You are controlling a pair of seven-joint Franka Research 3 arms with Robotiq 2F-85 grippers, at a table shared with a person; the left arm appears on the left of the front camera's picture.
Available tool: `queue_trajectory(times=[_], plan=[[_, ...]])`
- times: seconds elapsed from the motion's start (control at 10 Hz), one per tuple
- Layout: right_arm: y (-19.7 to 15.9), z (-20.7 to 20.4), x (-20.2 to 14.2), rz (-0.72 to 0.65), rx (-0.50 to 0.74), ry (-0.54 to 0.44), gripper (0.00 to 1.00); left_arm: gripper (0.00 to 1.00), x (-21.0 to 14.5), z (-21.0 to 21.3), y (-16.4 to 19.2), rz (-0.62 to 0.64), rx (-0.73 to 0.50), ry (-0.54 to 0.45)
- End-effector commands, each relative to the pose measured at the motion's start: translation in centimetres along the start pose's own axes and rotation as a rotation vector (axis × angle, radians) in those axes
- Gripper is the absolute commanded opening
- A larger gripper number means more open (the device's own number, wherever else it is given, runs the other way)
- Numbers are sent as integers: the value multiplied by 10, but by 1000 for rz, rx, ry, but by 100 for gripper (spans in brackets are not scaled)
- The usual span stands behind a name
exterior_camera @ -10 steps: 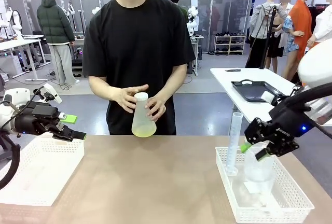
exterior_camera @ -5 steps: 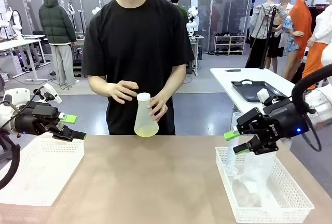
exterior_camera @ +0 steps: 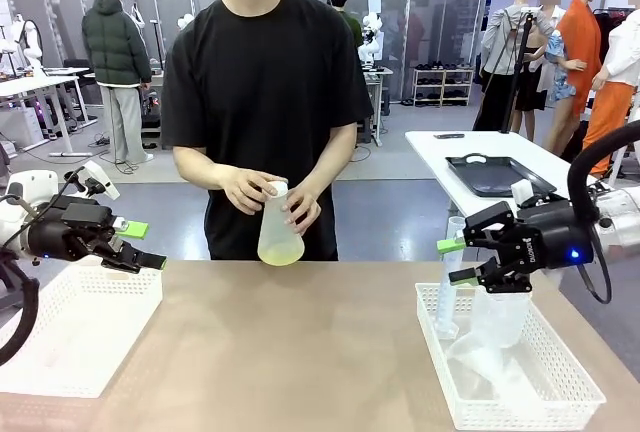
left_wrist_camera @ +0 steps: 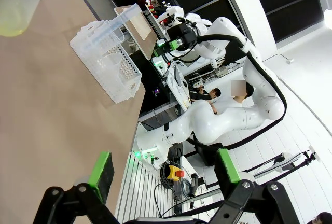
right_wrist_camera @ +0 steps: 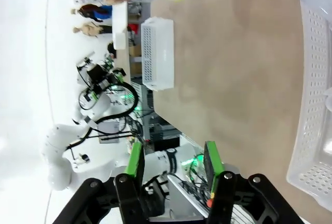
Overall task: Prepare the solutions needed for the experiment.
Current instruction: When the human places the Big flask in the center of the table, pick up the Big flask and place it in the left Organizing basket.
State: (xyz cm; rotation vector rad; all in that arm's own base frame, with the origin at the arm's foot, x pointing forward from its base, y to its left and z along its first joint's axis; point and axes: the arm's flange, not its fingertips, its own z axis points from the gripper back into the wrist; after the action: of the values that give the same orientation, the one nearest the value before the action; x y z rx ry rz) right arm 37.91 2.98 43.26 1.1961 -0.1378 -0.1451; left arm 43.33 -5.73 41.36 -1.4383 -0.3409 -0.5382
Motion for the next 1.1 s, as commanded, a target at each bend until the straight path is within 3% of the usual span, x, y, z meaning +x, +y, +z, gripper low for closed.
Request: queue_trajectory(times=[0.0,0.6,1.0], plan=[[-5,-4,7,-28,69,-8,59,100,3,0,-1,-7,1,2],[-17,-8,16,-89,171,34,59,100,3,0,-1,-7,1,2],[-16,-7,12,-114,147,39,59,100,3,0,-1,-7,1,2]])
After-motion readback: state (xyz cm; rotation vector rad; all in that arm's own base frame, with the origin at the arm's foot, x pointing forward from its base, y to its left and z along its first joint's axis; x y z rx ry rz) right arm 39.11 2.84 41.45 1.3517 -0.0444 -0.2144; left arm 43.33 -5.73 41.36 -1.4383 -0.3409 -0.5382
